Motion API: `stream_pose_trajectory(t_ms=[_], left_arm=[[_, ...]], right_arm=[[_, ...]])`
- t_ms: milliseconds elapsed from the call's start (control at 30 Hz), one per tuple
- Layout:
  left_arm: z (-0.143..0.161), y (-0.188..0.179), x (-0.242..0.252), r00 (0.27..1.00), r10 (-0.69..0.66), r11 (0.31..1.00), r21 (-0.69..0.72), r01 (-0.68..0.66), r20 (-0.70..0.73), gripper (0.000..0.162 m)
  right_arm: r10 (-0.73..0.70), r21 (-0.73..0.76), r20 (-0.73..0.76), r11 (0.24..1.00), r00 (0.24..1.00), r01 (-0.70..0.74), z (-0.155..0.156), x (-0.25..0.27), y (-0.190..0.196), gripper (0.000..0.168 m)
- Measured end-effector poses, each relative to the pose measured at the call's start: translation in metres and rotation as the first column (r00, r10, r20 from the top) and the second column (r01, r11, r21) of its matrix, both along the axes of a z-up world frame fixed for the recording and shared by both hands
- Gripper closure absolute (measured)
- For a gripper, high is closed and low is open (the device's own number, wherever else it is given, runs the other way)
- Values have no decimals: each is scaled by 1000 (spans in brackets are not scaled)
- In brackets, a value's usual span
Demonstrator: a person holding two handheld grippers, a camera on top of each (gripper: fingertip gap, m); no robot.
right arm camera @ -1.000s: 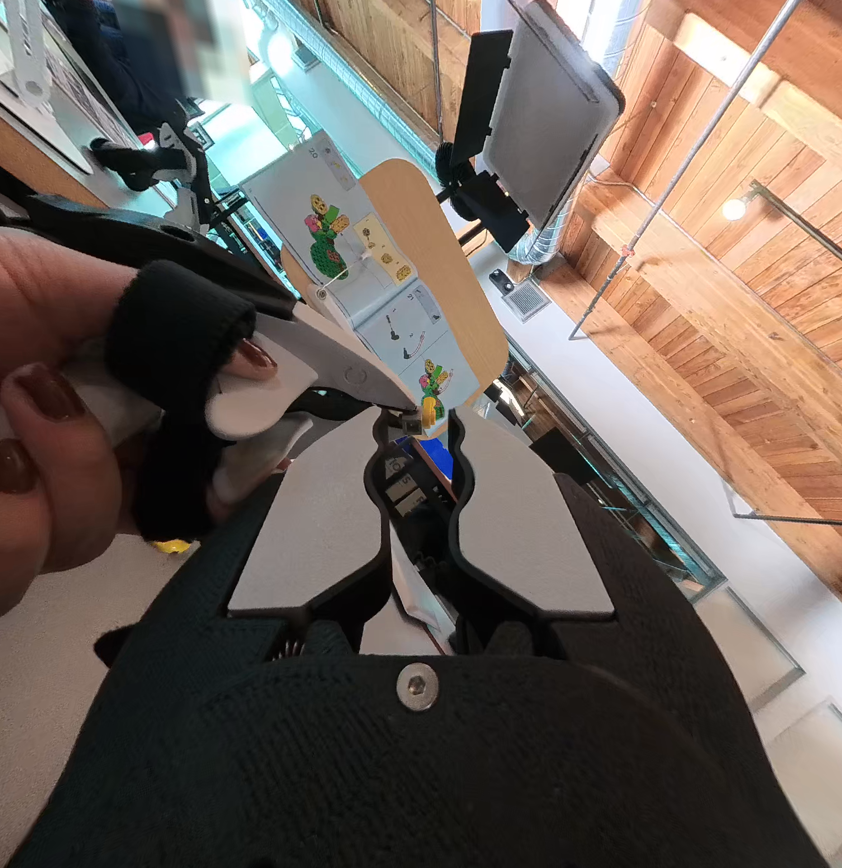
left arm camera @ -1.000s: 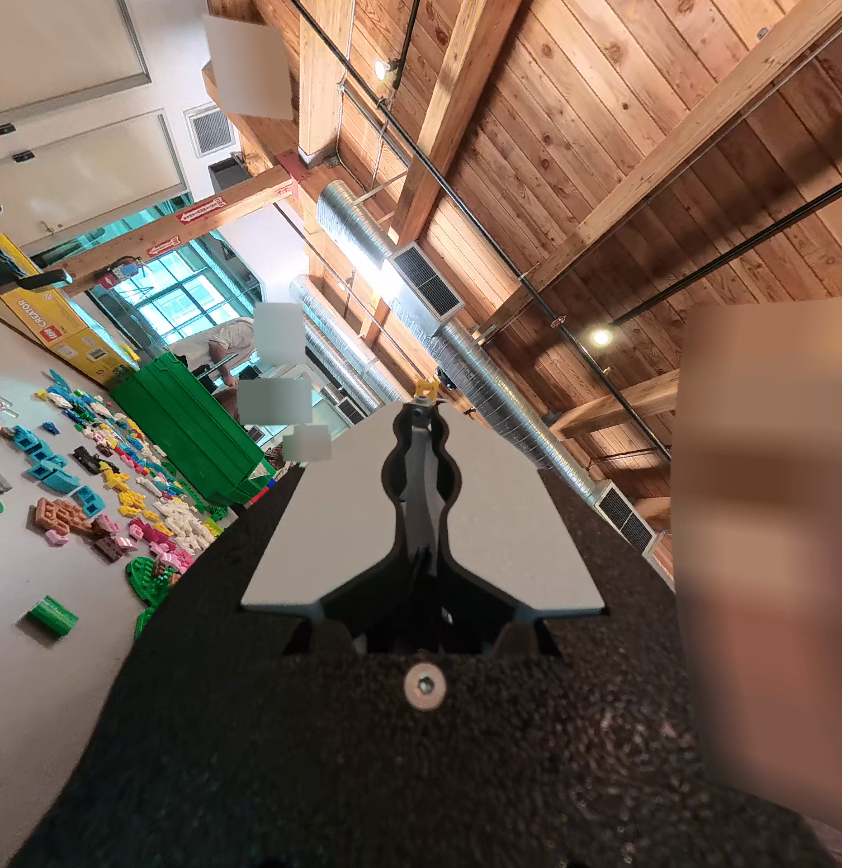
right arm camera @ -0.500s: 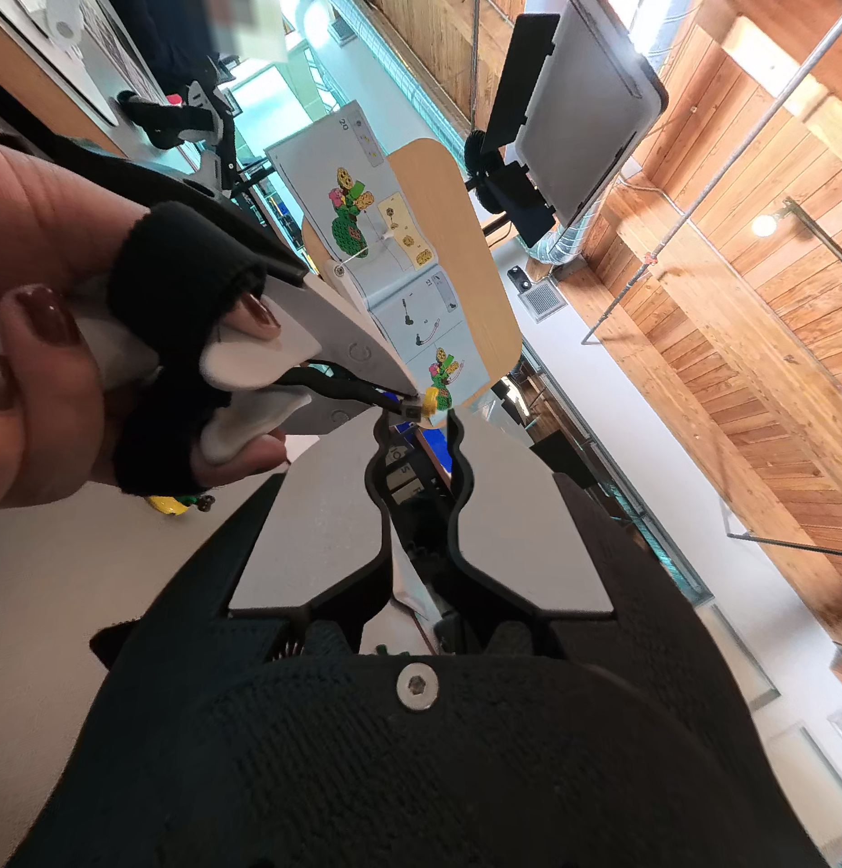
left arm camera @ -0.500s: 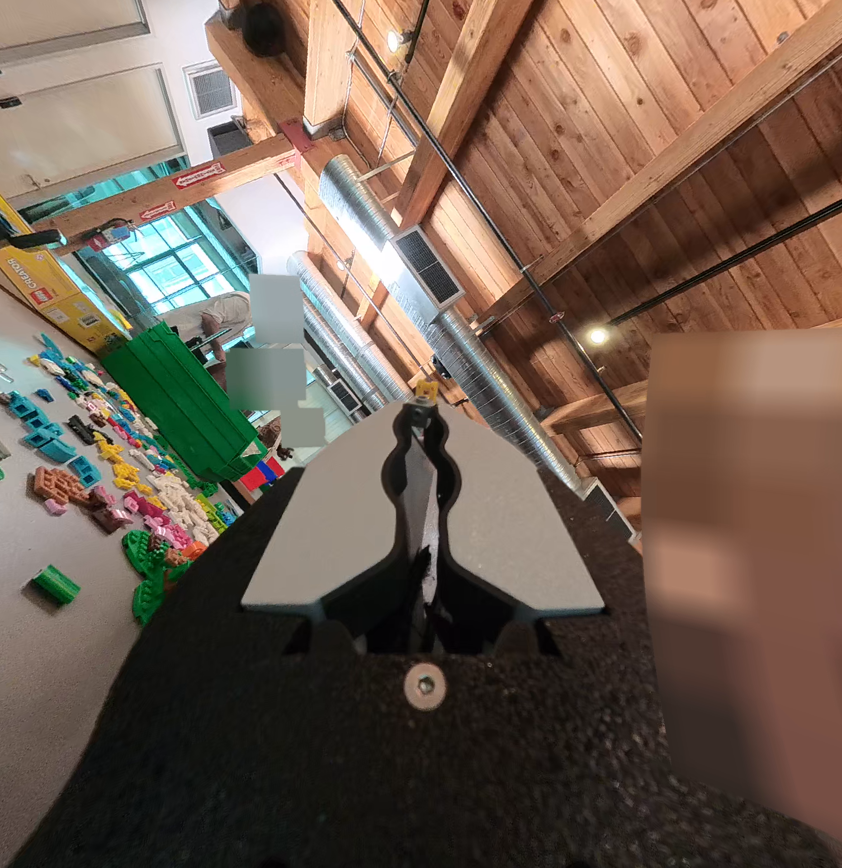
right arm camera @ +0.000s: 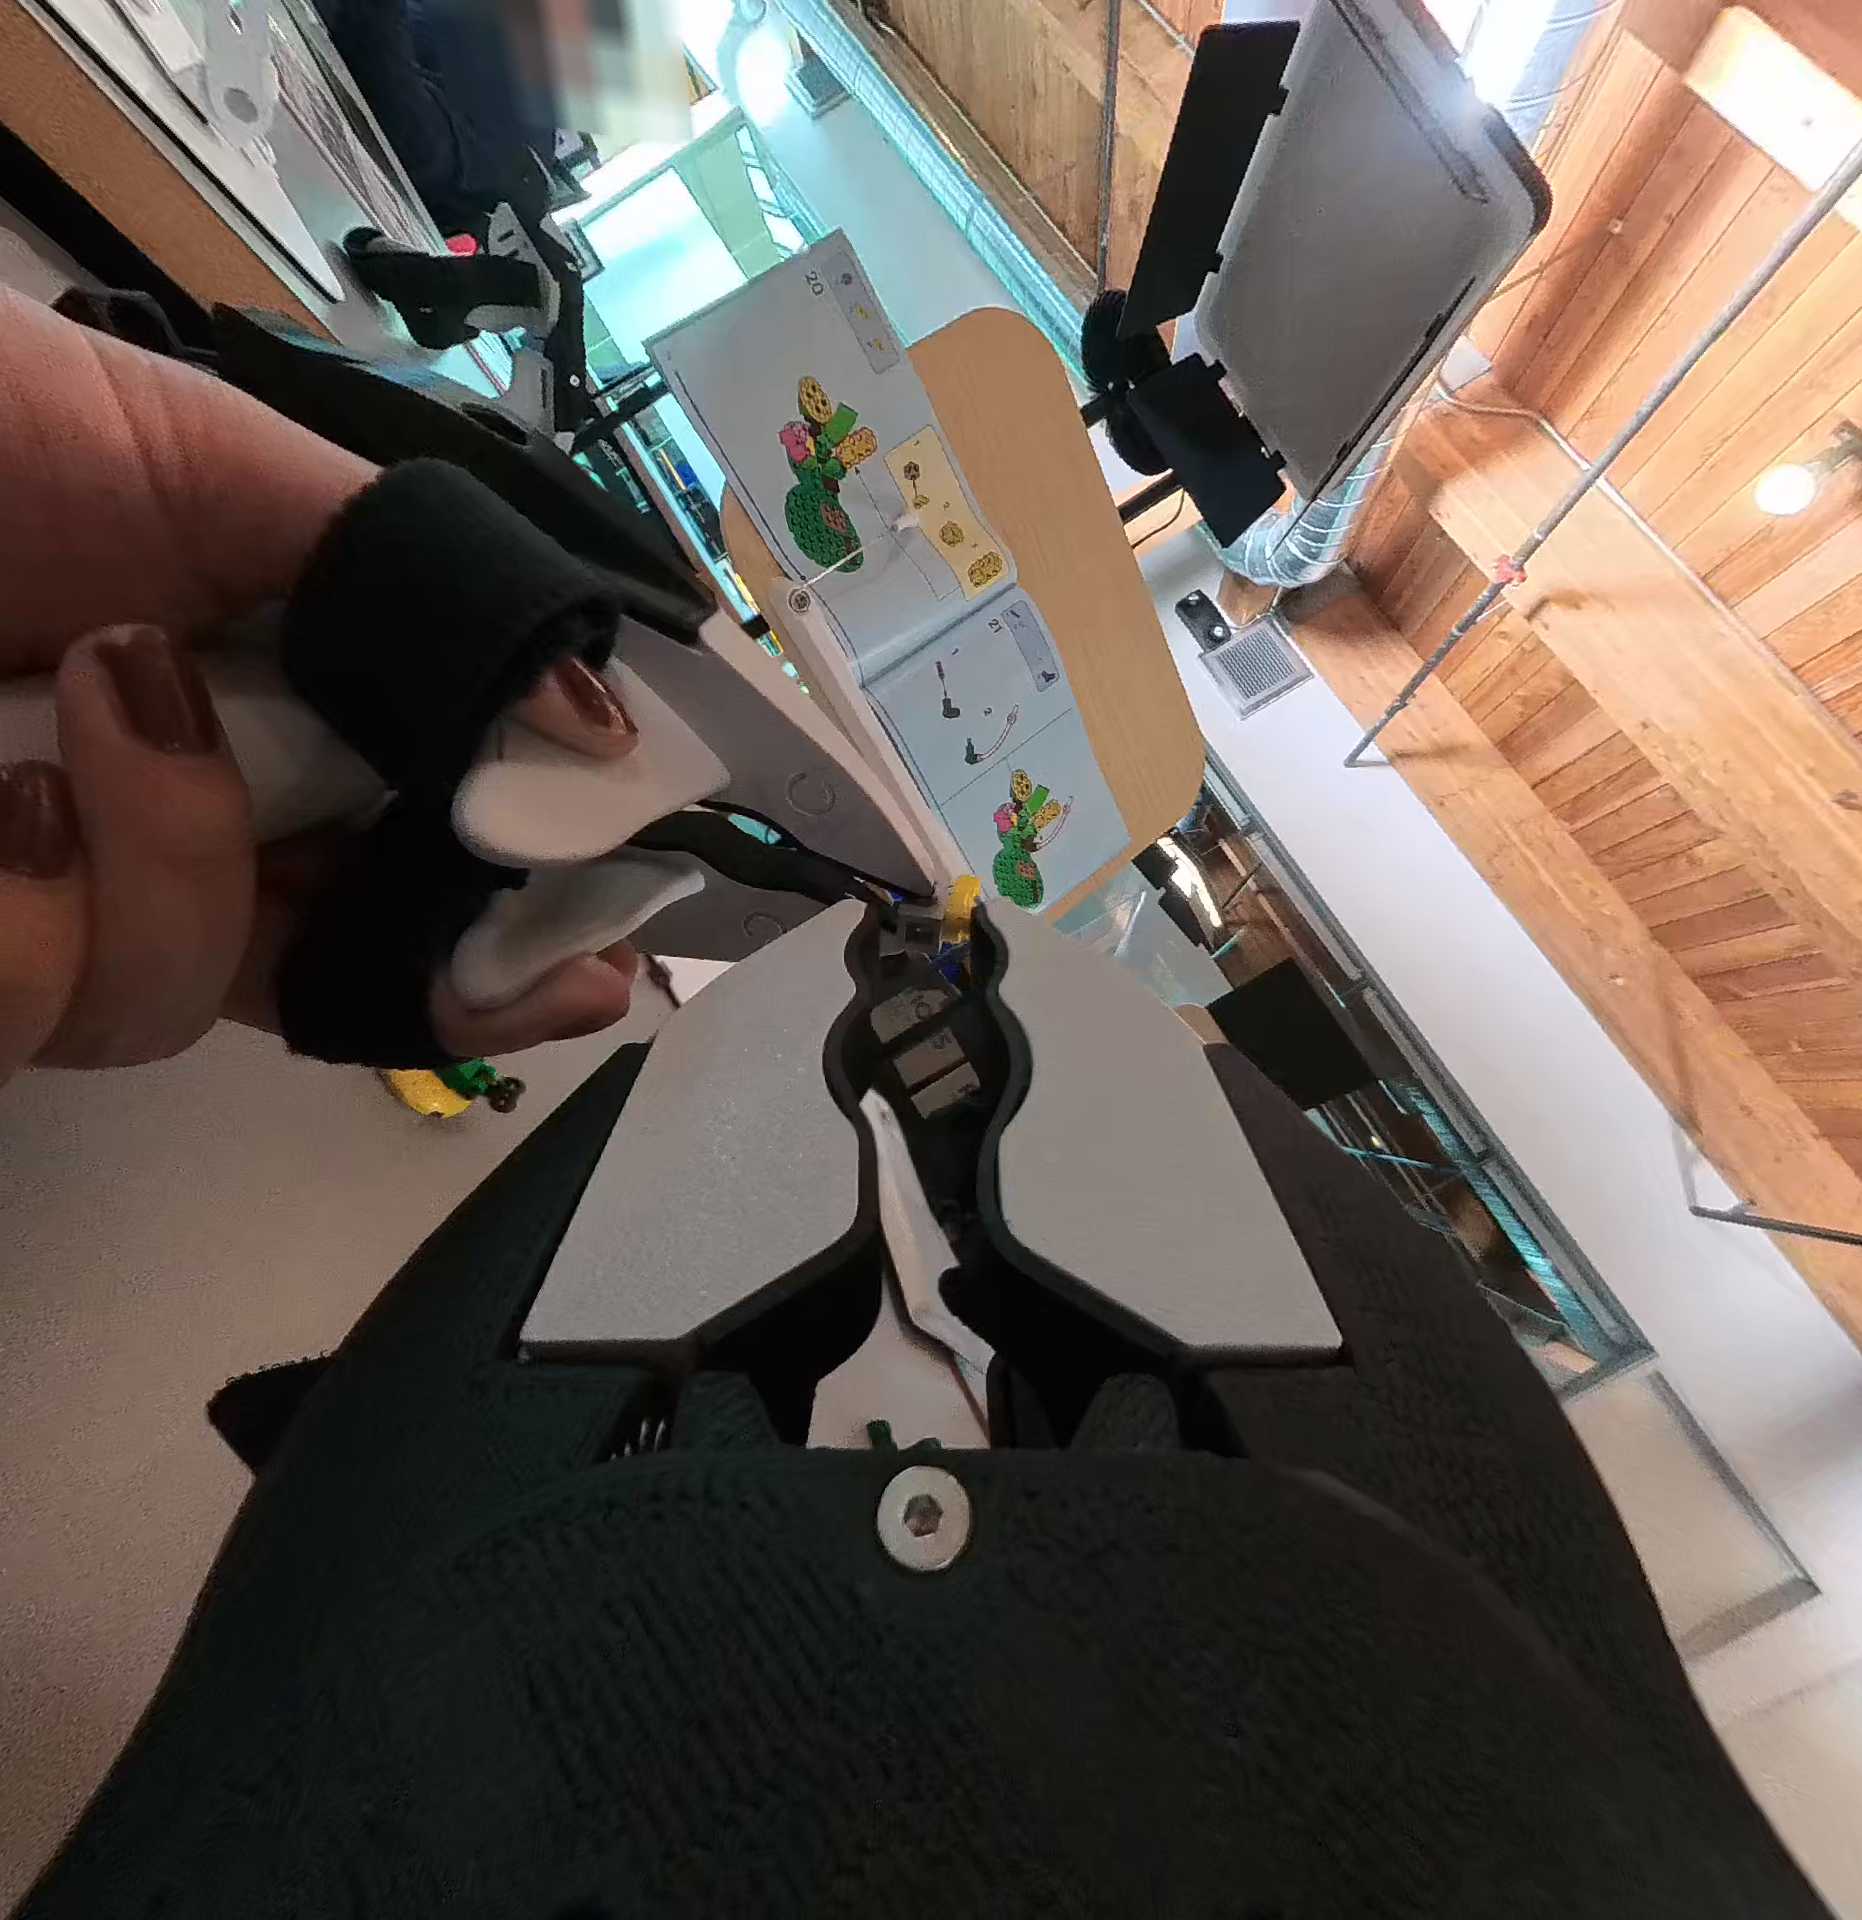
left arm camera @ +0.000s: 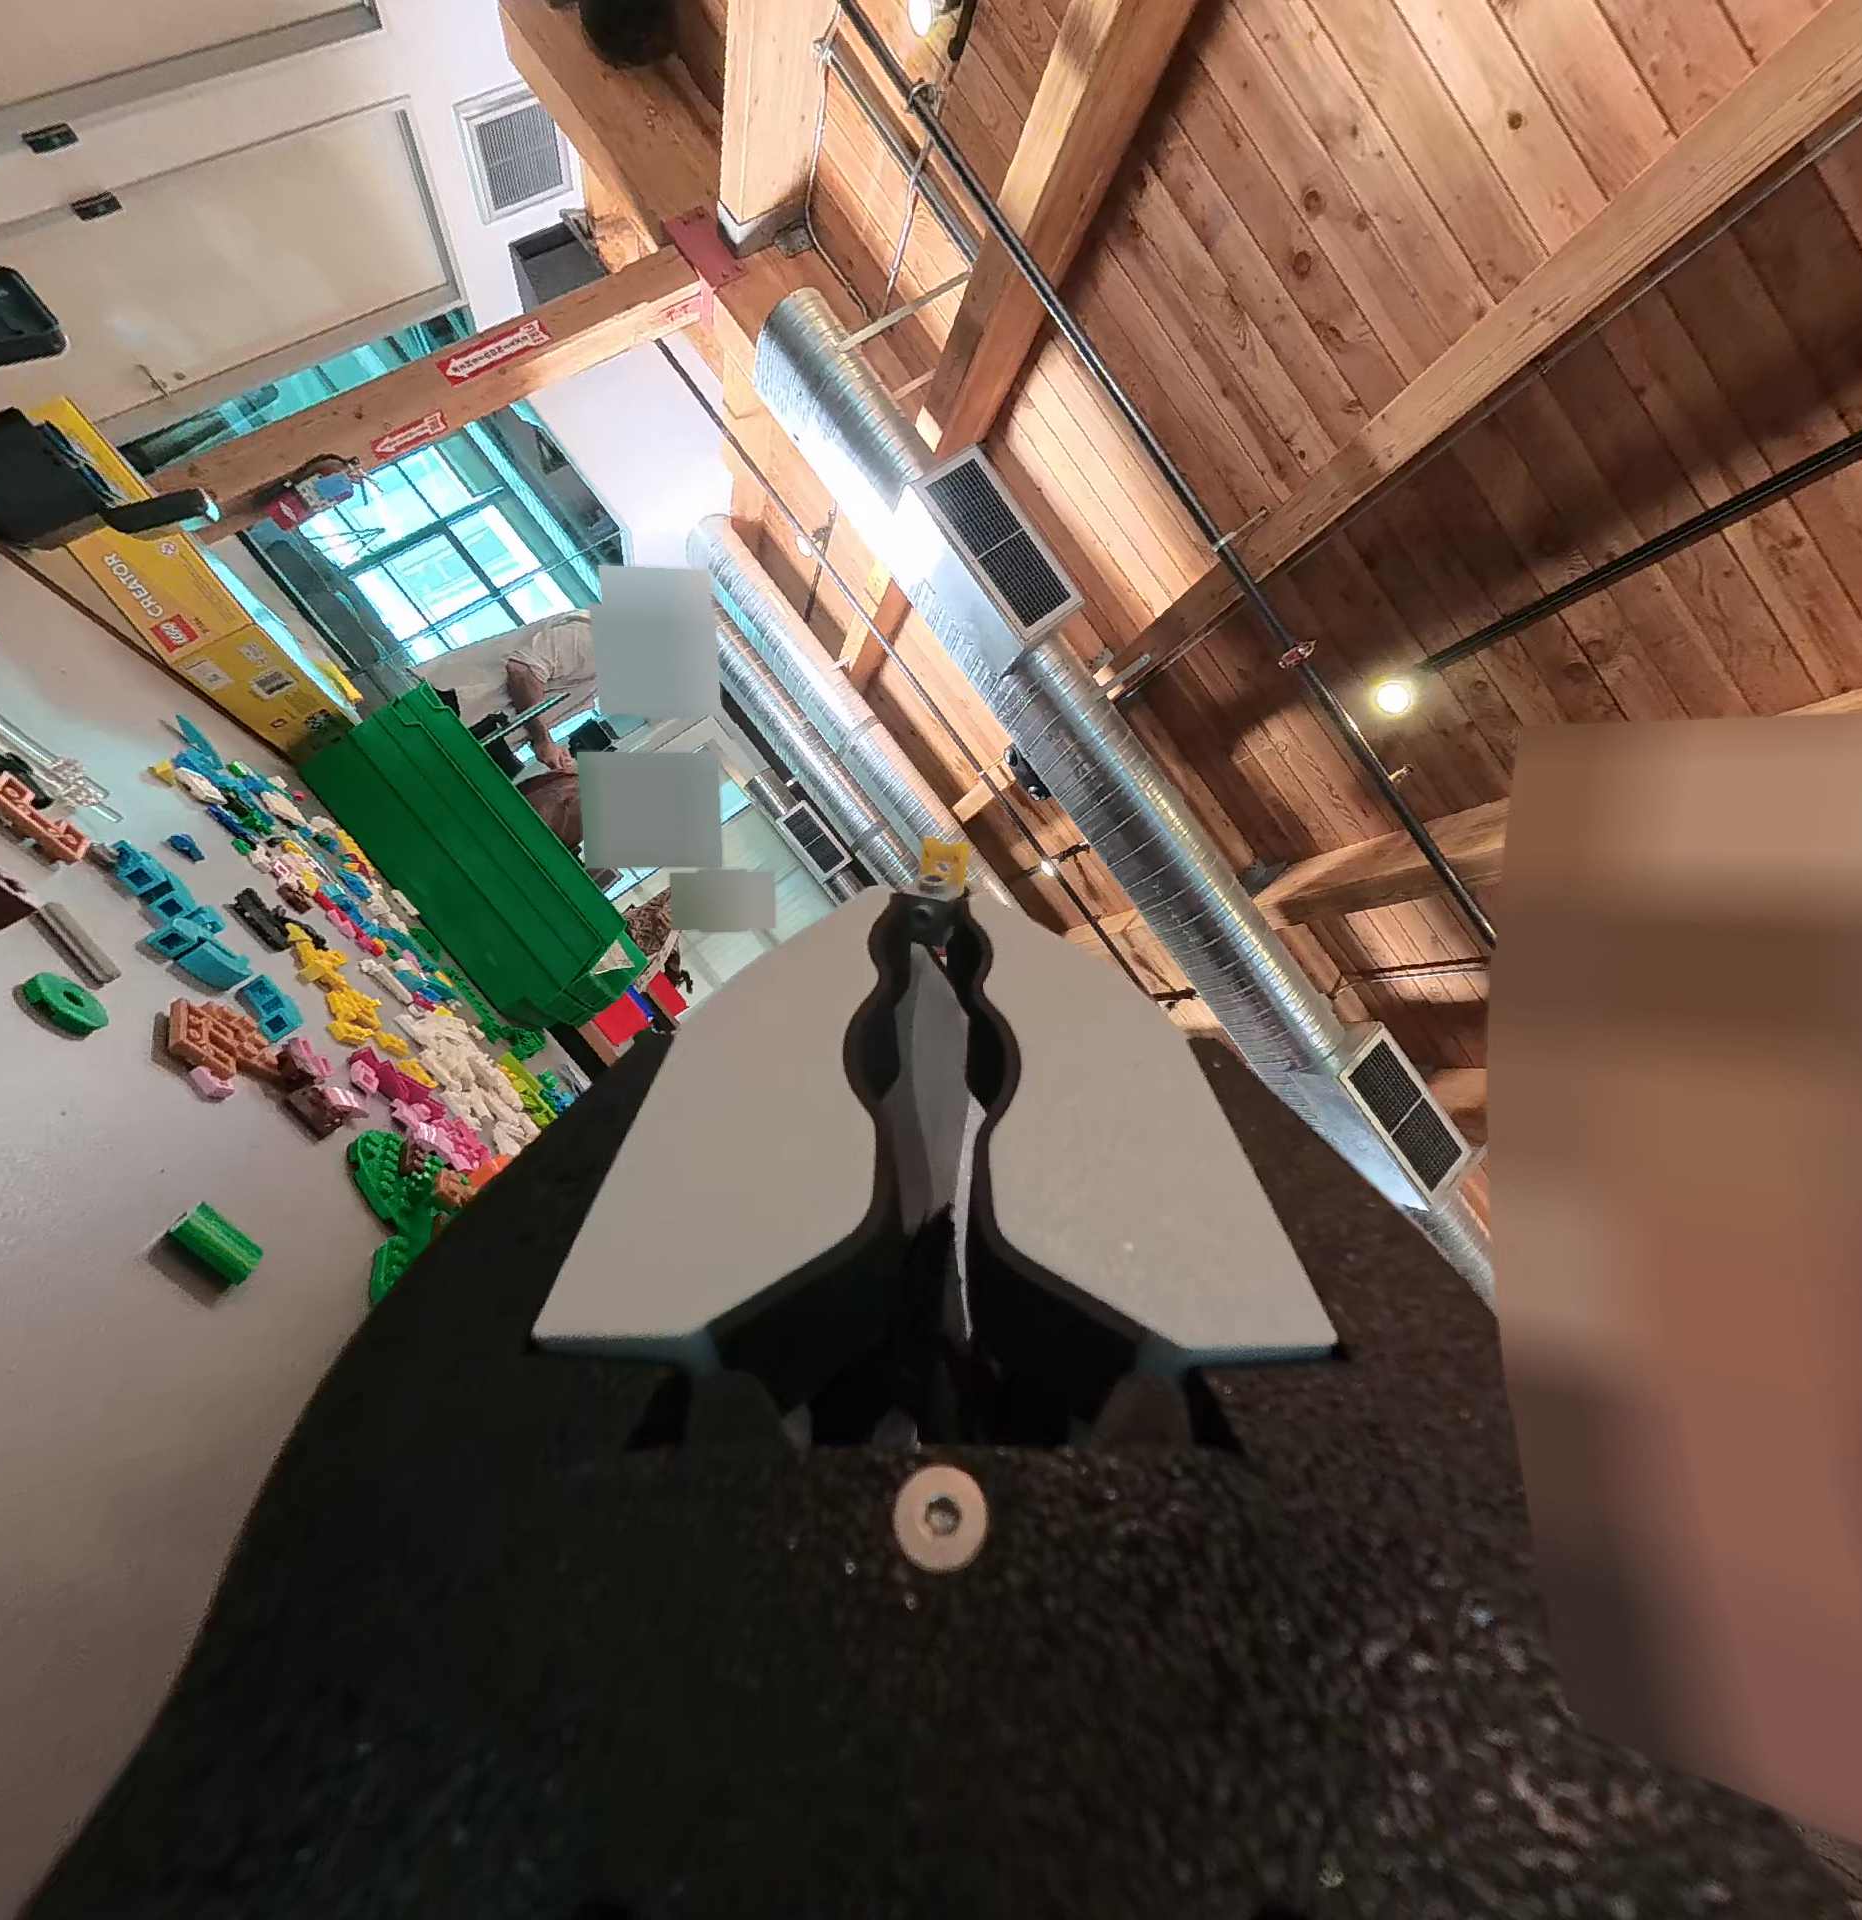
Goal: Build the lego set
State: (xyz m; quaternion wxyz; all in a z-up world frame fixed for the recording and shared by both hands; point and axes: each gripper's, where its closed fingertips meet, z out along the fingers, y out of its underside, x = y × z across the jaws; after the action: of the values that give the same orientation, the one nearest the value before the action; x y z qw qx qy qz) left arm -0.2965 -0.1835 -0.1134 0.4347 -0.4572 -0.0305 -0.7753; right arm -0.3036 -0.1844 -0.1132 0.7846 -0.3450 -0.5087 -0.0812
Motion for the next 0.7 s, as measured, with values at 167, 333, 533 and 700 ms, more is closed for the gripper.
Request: stream_pose_trajectory(t_ms=[167,333,533,700], left_arm=[[-3,2,0,1000,-4,1000,-13,3,-13,154],[-11,9,-10,959,164,986,47,-158,-231,154],[-1,-1,-20,723,498,849,439,-294,-479,154],[7,-4,-27,328,823,560,759,-331,-464,154]], right_arm=[[10,-11,30,1000,999,-10,-4,0,1,152],[103,-133,10,986,995,-101,-10,1,-1,151],[120,-336,-107,930,987,-150,-10,7,7,157],[139,-636,-426,656,894,-406,14,15,5,161]])
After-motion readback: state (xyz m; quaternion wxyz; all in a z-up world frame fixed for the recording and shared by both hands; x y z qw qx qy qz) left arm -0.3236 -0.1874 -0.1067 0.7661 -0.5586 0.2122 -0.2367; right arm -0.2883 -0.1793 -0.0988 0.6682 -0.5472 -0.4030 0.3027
